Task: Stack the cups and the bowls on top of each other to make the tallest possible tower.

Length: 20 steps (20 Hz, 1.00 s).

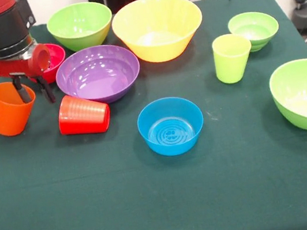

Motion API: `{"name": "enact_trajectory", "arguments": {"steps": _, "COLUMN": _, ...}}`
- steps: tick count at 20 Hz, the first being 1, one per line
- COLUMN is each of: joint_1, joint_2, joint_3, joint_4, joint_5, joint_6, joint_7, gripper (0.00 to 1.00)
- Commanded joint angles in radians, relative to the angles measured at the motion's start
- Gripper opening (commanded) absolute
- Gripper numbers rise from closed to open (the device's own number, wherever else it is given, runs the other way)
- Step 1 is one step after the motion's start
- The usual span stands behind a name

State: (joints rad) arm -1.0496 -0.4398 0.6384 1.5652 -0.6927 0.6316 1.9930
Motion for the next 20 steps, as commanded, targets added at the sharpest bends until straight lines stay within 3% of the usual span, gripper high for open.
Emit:
{"name": "enact_trajectory", "arguments": {"steps": 1, "joint_1": 0.017, "joint_2": 0.003, "joint_3": 0.033, "joint_4": -0.060, "joint_5": -0.067, "joint_6": 0.049, "joint_7": -0.297, "gripper": 1.00}}
{"name": "enact_trajectory", "arguments": {"steps": 11, "joint_1": 0.014, "joint_2": -0.008, "joint_3": 0.026, "joint_4": -0.052, "joint_5": -0.076, "joint_6": 0.053, "joint_7": -0.300, "gripper": 1.00}}
{"name": "enact_trajectory", "arguments": {"steps": 20, "joint_1": 0.013, "joint_2": 0.037, "joint_3": 0.025, "joint_4": -0.080, "joint_5": -0.096, "joint_6": 0.028, "joint_7": -0.306, "gripper": 1.00}}
